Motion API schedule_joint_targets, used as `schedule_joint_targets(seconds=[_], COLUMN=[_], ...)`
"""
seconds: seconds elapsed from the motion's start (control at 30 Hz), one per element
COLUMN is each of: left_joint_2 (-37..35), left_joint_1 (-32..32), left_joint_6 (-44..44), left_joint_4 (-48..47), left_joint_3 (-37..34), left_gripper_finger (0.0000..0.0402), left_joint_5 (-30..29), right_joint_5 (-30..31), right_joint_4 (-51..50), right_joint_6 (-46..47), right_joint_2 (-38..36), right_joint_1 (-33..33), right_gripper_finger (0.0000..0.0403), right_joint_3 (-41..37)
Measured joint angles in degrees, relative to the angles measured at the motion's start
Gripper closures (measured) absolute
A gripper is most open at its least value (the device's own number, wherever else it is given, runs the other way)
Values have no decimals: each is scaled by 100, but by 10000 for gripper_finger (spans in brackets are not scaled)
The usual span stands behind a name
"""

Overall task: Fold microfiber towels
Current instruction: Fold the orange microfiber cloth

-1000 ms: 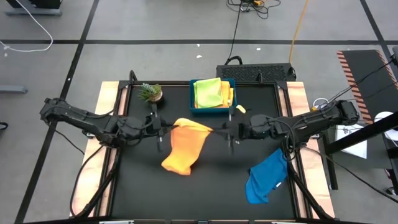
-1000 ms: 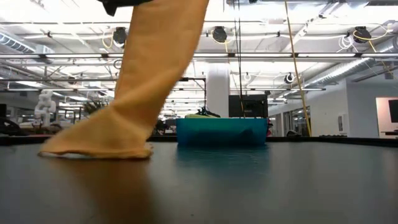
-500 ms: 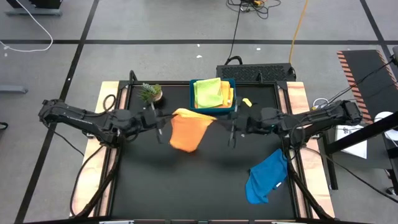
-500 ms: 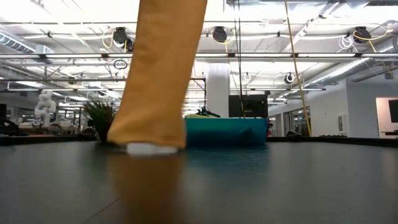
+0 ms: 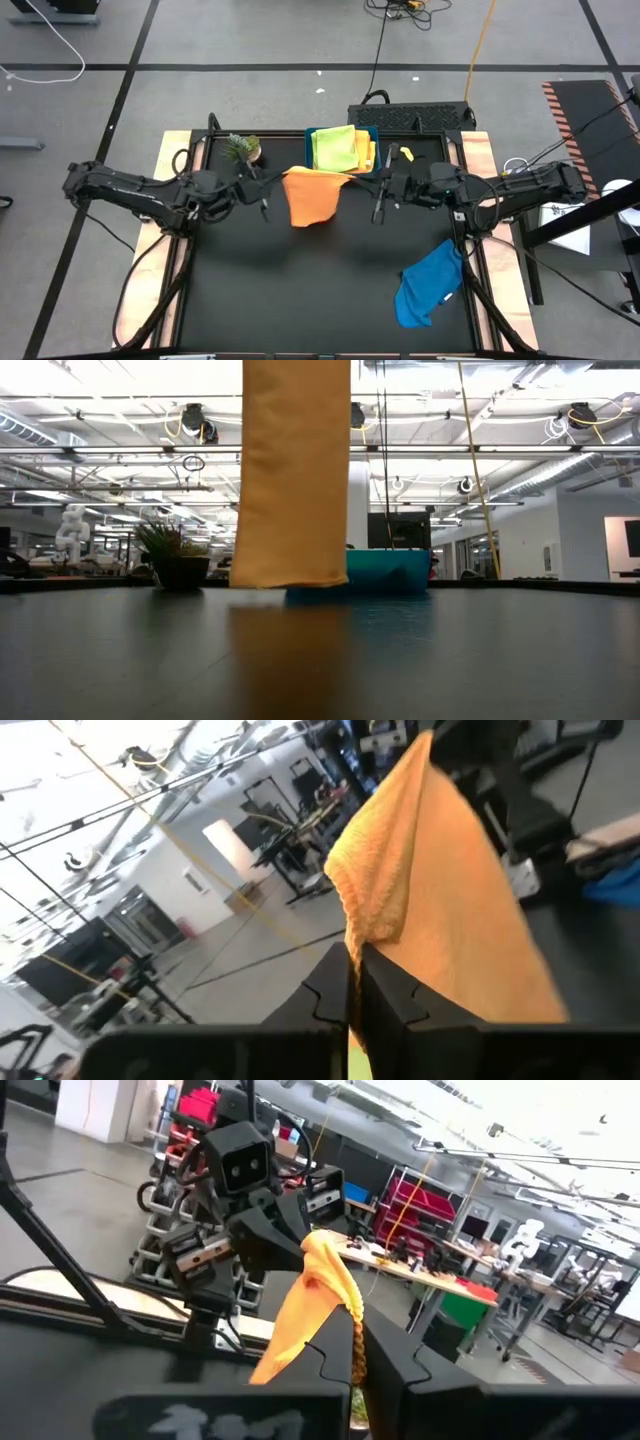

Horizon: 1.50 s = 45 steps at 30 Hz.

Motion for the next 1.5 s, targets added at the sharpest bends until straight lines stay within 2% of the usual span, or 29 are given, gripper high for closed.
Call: schedule_joint_targets(seconds=[0.23,0.57,0.73,0.93,1.13,1.3,1.5], left_joint_2=[70,91,87,87,174,728,1973], left_joint_1=[439,1320,1315,643,-498,-1602,-2509], left_joint_6=[277,611,312,-313,-1396,-2152,-2971], left_joint_4=[66,283,232,-662,-1464,-1494,-1083], left_joint_3=[-2,-4,-8,-13,-13,-14,-11], left_gripper_finger=[395,392,397,397,397,396,395], left_joint_5=[149,1152,1457,1724,1668,1669,1655], right_joint_5=[28,-59,-425,-435,-446,-445,-470], right_joint_4=[11,24,-334,-911,-1151,-491,581], right_joint_6=[-217,-181,89,266,866,1448,1735], right_joint_2=[-27,-22,-35,-35,312,831,1391], right_joint_1=[-209,-899,-727,115,1101,1718,2310], right_gripper_finger=[403,403,403,403,403,403,403], right_joint_3=[0,0,2,7,-411,-999,-1340])
